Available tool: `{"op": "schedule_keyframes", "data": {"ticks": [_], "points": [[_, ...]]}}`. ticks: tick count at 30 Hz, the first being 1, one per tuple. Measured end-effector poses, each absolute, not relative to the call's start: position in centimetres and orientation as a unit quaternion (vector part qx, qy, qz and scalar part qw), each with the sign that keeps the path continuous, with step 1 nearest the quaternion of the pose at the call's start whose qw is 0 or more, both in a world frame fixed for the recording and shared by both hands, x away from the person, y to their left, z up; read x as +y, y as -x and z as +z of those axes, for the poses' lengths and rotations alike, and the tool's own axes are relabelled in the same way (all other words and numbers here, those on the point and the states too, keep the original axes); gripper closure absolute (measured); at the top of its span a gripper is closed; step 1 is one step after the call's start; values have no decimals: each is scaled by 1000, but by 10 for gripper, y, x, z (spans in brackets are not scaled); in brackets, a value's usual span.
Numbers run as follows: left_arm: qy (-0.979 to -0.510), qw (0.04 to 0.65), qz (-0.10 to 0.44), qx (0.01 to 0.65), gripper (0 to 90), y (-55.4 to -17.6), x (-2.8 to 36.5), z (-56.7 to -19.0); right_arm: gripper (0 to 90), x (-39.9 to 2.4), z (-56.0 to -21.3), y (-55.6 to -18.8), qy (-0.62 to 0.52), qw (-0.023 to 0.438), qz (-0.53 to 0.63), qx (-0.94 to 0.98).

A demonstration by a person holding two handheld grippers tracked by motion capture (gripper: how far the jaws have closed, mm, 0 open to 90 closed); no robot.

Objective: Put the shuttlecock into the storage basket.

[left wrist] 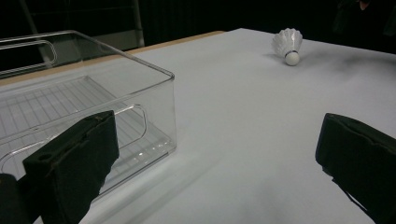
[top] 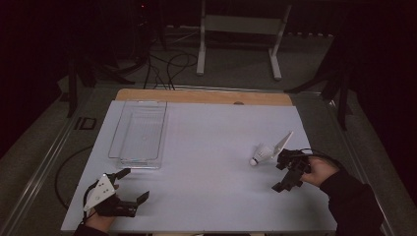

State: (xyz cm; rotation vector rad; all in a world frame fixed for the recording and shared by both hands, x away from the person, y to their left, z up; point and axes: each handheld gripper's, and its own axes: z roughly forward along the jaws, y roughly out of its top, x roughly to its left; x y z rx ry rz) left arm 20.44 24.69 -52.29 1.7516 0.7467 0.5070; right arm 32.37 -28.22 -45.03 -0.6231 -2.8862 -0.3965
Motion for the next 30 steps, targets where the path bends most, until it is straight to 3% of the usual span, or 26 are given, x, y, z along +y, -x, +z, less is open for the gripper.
{"op": "schedule_keyframes", "data": {"ticks": [4,30], "points": [[-741,553,214,316,1,-204,247,-523,107,-283,-449,-329,201,95,-140,-965],[-742,553,213,315,1,-205,247,-524,129,-299,-453,-361,203,50,-99,-973]]}}
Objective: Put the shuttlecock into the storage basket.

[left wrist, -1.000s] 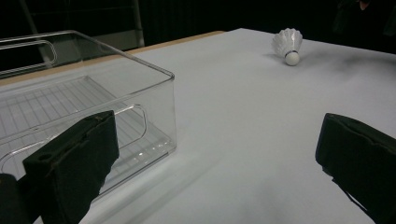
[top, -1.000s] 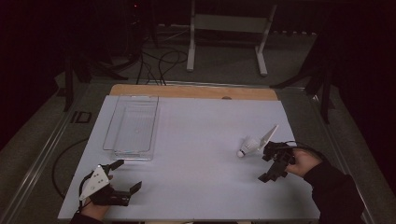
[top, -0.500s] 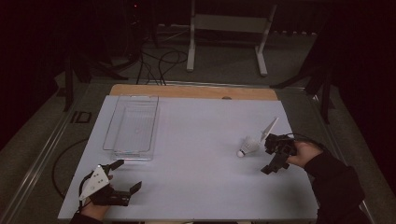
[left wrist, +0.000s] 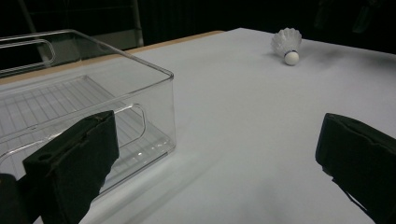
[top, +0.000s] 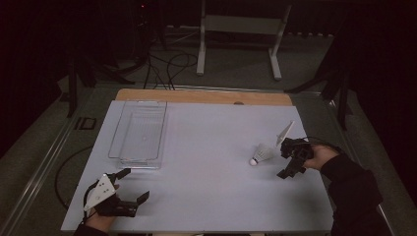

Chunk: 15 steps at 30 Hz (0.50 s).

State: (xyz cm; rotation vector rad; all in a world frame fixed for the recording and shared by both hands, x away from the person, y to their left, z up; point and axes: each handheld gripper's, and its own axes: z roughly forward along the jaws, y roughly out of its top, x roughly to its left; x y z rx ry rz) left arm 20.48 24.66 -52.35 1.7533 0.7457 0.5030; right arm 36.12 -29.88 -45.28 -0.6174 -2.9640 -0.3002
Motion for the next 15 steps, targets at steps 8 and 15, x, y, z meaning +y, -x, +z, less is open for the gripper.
{"op": "schedule_keyframes", "data": {"ticks": [8,15], "points": [[-742,553,212,315,1,-205,246,-524,126,-294,-456,-369,161,31,-113,-980],[-742,554,211,315,1,-205,247,-524,125,-292,-460,-382,164,25,-116,-979]]}}
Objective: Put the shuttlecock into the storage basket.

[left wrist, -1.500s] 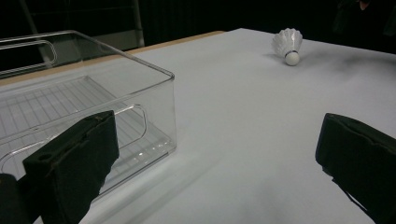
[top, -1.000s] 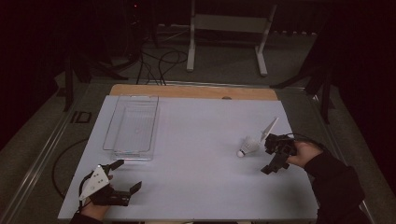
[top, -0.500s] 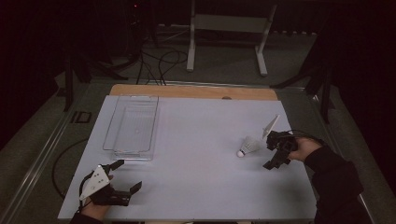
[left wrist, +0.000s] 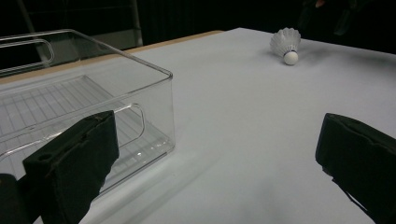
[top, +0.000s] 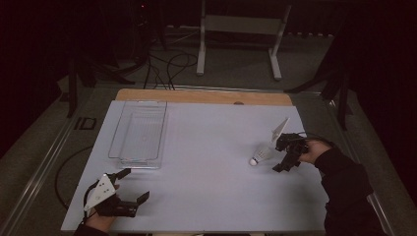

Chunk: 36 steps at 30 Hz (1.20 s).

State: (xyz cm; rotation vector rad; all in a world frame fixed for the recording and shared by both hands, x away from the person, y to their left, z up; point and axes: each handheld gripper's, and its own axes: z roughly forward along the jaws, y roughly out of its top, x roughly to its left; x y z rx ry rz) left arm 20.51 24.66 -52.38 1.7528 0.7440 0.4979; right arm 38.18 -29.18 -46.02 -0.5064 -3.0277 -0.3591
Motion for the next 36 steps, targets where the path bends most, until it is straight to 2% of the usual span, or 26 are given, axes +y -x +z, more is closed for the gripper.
{"op": "schedule_keyframes", "data": {"ticks": [5,7,9,12,16,30,31,36], "points": [[-743,553,209,313,1,-205,246,-524,145,-290,-464,-388,168,42,-114,-978],[-743,553,209,313,1,-205,246,-524,229,-289,-465,-390,175,16,-126,-976],[-743,553,209,313,1,-205,246,-524,212,-288,-465,-393,185,36,-134,-973],[-743,554,208,313,1,-205,246,-524,211,-284,-467,-394,166,19,-131,-977],[-743,553,208,313,1,-205,246,-524,224,-280,-471,-397,165,21,-135,-977],[-744,553,207,313,1,-206,245,-525,436,-281,-485,-410,137,49,-135,-980],[-745,553,206,313,1,-206,245,-525,480,-281,-487,-412,132,48,-135,-981],[-745,553,205,313,1,-206,245,-525,534,-279,-490,-414,129,55,-135,-981]]}}
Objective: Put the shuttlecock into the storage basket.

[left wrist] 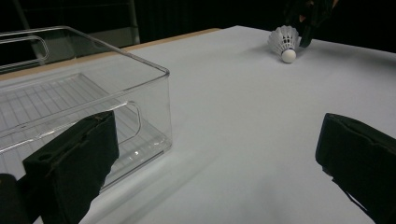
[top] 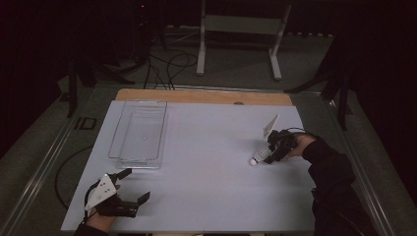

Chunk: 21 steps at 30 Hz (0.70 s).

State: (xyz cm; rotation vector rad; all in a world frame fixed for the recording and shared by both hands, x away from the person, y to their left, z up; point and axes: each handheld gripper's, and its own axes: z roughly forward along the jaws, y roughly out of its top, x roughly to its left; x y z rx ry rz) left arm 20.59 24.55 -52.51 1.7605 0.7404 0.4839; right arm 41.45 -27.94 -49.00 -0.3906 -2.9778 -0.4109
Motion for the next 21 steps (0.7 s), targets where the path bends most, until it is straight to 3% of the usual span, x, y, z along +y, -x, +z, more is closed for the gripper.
{"op": "schedule_keyframes", "data": {"ticks": [9,19,21], "points": [[-745,552,203,313,1,-206,246,-525,619,-277,-495,-416,112,62,-126,-984],[-746,551,202,314,1,-207,246,-526,888,-276,-493,-419,97,66,-130,-984],[-746,551,203,314,1,-207,246,-526,893,-276,-492,-419,97,67,-132,-984]]}}
